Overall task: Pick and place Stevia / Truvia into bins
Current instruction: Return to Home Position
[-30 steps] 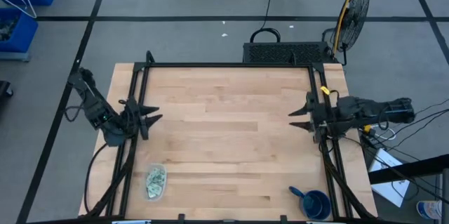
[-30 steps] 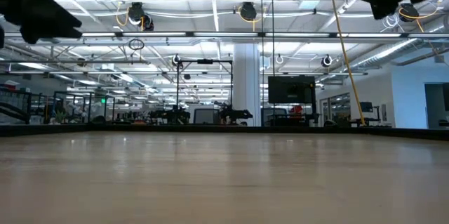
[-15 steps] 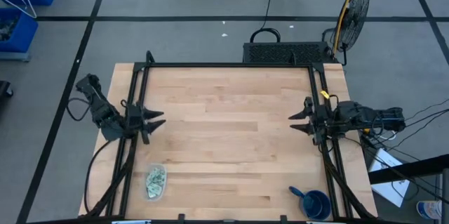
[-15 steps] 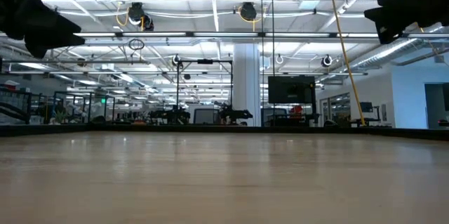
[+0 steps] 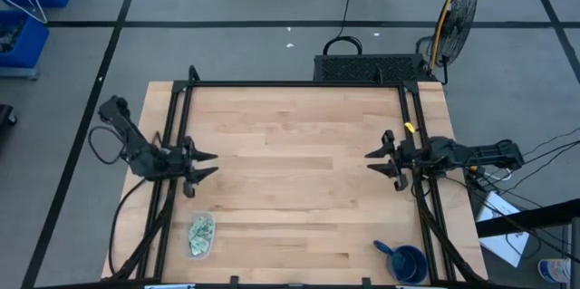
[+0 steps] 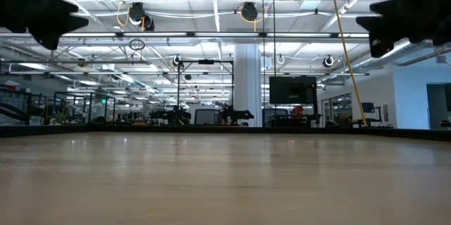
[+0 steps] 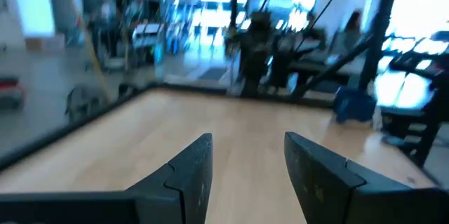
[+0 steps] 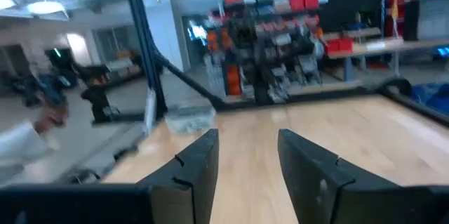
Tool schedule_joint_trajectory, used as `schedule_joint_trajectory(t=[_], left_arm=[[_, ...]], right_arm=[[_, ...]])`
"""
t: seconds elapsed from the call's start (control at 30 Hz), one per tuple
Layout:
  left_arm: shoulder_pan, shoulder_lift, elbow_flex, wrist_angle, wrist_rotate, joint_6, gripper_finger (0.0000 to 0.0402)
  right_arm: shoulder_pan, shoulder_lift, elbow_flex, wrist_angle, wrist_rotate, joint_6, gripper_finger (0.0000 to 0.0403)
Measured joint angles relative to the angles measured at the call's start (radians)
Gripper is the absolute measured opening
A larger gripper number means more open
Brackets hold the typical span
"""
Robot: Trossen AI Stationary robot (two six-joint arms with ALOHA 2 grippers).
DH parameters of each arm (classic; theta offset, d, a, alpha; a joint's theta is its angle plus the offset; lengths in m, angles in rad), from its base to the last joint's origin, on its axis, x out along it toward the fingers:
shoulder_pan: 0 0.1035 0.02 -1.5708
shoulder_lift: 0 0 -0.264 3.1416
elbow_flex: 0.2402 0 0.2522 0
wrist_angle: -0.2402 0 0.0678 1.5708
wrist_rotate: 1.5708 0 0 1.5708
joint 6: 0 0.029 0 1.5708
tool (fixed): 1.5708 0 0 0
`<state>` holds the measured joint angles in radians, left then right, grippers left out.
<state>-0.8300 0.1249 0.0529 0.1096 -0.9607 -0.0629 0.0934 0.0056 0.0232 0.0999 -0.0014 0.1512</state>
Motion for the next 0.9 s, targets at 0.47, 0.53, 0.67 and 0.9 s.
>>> schedule_joint_trajectory(t=[0.47, 0.53, 0.67, 0.9], left_arm=[[0.194, 0.042, -0.043, 0.109, 0.338, 0.108, 0.0182], [0.223, 0.042, -0.043, 0.105, 0.442, 0.142, 0.0182], [0.268, 0.042, -0.043, 0.089, 0.551, 0.186, 0.0182], [0.344, 0.042, -0.043, -0.028, 0.621, 0.067, 0.0182]], right_arm=[[-0.016, -0.001, 0.013, -0.003, -0.001, -0.066, 0.0141], [-0.016, -0.001, 0.013, -0.002, -0.001, -0.066, 0.0141], [-0.015, -0.001, 0.012, -0.001, 0.0, -0.066, 0.0141], [-0.015, -0.001, 0.011, 0.001, 0.0, -0.066, 0.0141]])
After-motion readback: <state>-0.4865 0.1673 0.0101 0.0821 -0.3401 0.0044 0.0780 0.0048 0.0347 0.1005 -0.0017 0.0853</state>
